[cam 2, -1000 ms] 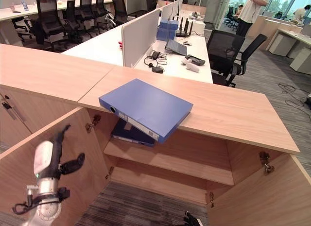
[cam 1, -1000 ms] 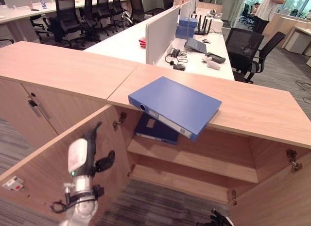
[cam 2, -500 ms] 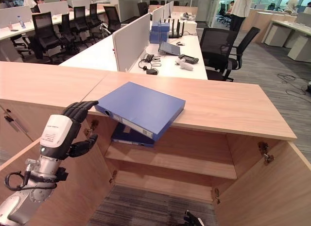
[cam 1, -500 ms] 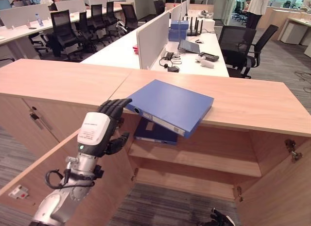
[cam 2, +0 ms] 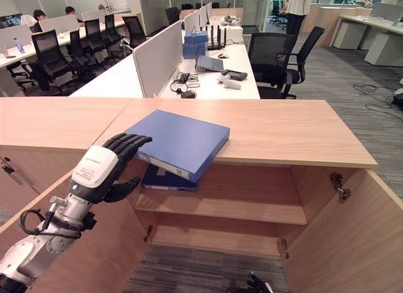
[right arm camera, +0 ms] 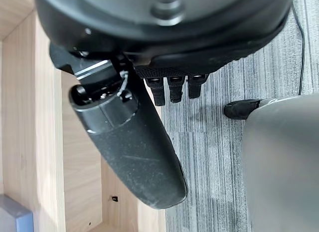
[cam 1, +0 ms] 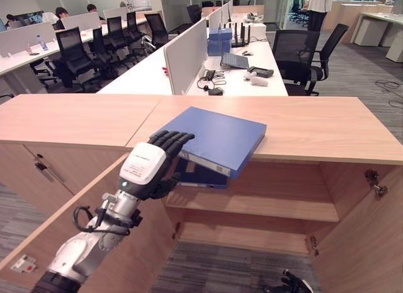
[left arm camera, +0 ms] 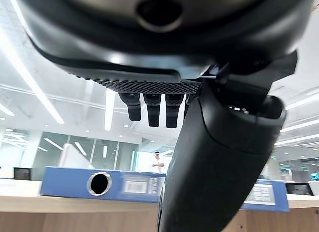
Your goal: Put the empty folder in the office cabinet
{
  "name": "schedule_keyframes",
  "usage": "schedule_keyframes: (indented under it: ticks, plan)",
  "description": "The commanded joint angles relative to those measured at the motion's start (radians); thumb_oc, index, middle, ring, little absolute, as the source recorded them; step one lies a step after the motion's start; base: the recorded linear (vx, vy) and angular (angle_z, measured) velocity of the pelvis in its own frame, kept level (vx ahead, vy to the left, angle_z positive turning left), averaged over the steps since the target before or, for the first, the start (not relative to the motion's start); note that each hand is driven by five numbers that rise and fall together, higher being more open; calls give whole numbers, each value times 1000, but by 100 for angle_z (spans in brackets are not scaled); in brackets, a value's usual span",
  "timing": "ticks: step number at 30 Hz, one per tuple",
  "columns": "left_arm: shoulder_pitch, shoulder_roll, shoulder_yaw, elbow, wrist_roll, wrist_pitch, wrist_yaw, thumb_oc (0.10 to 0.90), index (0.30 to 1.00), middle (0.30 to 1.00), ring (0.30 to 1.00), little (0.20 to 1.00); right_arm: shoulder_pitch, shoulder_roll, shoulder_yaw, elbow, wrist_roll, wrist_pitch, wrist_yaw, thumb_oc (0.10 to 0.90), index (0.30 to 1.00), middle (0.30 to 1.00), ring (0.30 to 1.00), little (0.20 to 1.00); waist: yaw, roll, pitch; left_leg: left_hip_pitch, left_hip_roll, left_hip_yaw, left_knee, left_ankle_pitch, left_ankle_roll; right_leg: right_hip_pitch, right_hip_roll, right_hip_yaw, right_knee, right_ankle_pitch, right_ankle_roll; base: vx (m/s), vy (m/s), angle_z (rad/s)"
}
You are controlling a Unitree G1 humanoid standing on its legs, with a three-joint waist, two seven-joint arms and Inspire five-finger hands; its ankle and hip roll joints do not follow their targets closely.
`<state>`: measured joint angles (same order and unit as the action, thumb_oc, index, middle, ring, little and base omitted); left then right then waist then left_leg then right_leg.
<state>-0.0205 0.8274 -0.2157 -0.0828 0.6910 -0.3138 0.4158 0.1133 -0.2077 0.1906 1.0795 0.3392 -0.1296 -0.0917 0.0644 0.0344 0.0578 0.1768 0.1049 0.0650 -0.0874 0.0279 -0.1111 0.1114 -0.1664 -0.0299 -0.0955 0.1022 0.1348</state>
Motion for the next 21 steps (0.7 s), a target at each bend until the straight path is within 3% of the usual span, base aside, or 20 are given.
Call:
schedule_keyframes:
  ticks: [1, 21]
  plan:
    - [-240, 92, -8, 7, 11, -10, 40, 800, 900, 900, 900, 900, -36, -7, 23, 7, 21, -43, 20, 800, 900, 900, 900, 900, -19, 7, 13, -7, -41, 8, 0, -45, 13, 67, 21, -4, 8, -135, 42, 0, 0, 0]
    - [-369, 105, -112, 103, 52, 17, 30, 800, 900, 900, 900, 900, -31, -7, 12, 23, 58, -45, 25, 800, 900, 900, 900, 900, -43, 2, 7, 4, -40, 23, 0, -53, 14, 69, 25, 16, 8, -138, 42, 4, 0, -2]
